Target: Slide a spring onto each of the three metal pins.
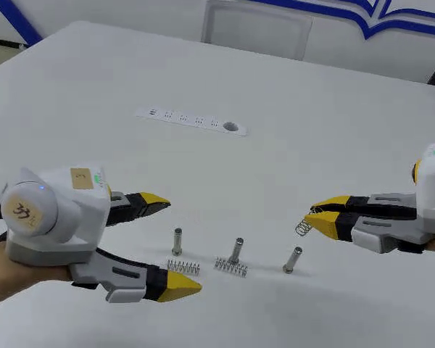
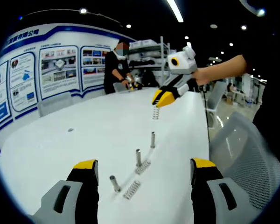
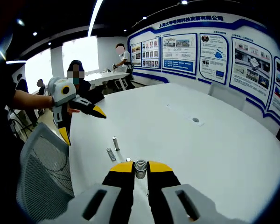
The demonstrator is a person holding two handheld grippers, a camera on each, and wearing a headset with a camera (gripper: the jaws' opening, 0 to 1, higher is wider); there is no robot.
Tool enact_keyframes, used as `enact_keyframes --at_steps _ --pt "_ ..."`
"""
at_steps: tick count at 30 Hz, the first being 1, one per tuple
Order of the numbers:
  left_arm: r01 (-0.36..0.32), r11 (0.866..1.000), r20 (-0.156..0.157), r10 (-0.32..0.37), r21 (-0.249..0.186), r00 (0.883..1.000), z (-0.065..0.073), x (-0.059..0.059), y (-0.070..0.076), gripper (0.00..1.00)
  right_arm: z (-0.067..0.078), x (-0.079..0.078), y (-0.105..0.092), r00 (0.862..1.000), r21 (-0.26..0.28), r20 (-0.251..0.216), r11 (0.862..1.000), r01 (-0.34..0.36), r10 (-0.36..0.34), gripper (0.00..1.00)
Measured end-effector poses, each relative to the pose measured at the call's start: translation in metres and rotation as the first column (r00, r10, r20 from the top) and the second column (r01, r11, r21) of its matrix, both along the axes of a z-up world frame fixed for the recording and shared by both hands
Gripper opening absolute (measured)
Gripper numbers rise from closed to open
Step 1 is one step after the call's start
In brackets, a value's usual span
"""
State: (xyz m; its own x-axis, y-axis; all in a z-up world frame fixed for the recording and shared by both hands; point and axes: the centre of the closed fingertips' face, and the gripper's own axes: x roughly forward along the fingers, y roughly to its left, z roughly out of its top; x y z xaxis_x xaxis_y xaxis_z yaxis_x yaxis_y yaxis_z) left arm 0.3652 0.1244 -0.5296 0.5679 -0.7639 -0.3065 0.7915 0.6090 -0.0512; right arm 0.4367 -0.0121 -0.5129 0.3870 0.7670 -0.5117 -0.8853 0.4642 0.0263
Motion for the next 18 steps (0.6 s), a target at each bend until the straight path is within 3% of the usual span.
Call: enact_keyframes --at_steps 1,4,10,14,18 --pt "-0.016 1.000 0.000 0.016 -0.018 1.000 0.001 0.001 0.002 0.89 -0.003 0.002 -0.002 1.000 -0.007 0.002 1.000 0.004 -0.004 0.11" --pt "-0.031 1.000 0.024 0.030 0.003 0.999 0.000 0.004 0.007 0.96 -0.009 0.006 -0.007 0.999 -0.016 -0.008 0.999 0.031 -0.031 0.11" --pt "-0.039 0.999 0.064 0.038 0.023 0.997 0.002 0.011 0.010 1.00 -0.020 0.012 -0.014 0.998 -0.041 -0.014 0.997 0.067 -0.067 0.11" --pt "-0.053 0.998 0.117 0.050 0.019 0.992 0.004 0.015 0.009 1.00 -0.028 0.011 -0.015 0.997 -0.062 -0.021 0.996 0.069 -0.070 0.11" --pt "-0.060 0.998 0.108 0.056 0.037 0.993 -0.004 0.016 0.009 1.00 -0.033 0.010 -0.014 0.997 -0.074 -0.026 0.995 0.065 -0.067 0.11"
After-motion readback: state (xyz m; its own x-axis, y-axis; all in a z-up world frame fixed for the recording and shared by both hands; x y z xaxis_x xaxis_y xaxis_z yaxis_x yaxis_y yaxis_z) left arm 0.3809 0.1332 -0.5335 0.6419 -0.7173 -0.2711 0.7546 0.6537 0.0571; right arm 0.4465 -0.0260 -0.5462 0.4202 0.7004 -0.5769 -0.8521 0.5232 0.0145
